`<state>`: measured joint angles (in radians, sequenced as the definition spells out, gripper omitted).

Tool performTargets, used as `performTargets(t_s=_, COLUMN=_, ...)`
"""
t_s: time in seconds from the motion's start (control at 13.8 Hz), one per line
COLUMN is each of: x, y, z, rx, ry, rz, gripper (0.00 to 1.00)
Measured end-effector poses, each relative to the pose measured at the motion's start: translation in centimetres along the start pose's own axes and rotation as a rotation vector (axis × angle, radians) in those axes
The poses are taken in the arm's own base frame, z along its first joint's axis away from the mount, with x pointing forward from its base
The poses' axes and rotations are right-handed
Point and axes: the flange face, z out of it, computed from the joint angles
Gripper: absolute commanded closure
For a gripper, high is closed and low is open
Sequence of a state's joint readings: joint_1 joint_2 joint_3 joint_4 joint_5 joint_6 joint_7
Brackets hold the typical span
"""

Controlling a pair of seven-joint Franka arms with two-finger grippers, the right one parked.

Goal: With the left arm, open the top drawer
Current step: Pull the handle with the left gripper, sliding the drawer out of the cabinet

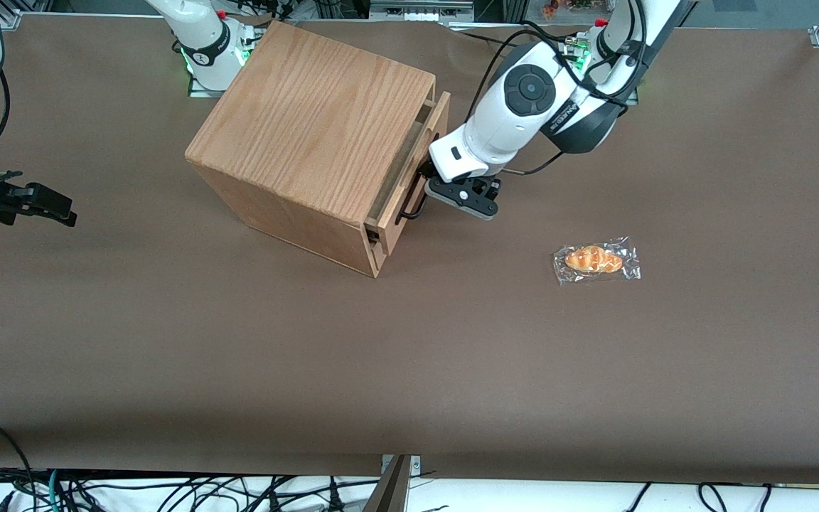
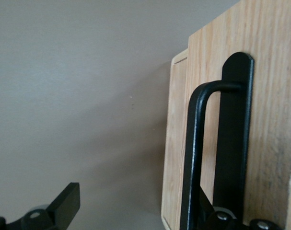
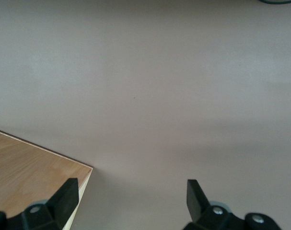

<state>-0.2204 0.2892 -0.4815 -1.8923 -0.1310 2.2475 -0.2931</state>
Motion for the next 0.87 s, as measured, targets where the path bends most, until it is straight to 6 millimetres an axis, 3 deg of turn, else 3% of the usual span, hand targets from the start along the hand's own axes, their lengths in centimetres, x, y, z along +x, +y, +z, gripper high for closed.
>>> performTargets(t_s=0.58, x=1.3, y=-6.5, z=-1.8, rx=0.031, ry=-0.029, rz=0.047, gripper=0.00)
performTargets(t_s=0.87, x=1.7, y=-8.7, z=-2.5, rx=0.041, ry=-0.031, rz=0.070, gripper=0.00)
